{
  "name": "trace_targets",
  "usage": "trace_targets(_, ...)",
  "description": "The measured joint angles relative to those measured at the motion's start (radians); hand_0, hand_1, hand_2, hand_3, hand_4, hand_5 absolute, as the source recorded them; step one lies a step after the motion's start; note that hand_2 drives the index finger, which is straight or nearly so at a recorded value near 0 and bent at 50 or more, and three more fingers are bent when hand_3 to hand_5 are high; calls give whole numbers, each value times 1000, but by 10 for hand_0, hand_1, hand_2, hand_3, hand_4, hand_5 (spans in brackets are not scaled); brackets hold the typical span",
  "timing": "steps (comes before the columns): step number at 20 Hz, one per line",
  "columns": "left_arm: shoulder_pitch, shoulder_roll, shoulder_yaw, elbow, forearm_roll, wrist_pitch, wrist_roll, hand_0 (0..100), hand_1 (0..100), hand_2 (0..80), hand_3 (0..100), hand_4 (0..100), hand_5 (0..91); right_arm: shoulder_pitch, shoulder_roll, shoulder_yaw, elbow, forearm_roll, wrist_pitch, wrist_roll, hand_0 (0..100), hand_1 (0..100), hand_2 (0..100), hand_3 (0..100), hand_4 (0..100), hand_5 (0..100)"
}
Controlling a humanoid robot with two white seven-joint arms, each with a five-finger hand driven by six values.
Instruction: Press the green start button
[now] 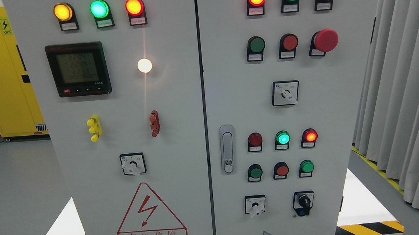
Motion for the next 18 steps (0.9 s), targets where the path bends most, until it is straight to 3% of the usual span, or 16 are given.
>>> trace_targets(3,0,0,0,0,0,0,0,120,556,0,0,0,0,-40,0,-23,-1,105,20,0,583,971,0,887,959,990)
trace_targets(10,0,0,0,0,0,0,0,120,556,0,0,0,0,-138,-3,-57,4,244,95,6,618,980,0,891,963,995)
trace_targets(18,0,0,0,0,0,0,0,120,556,0,0,0,0,-220,-4,-74,13,333,118,22,647,987,0,894,967,996)
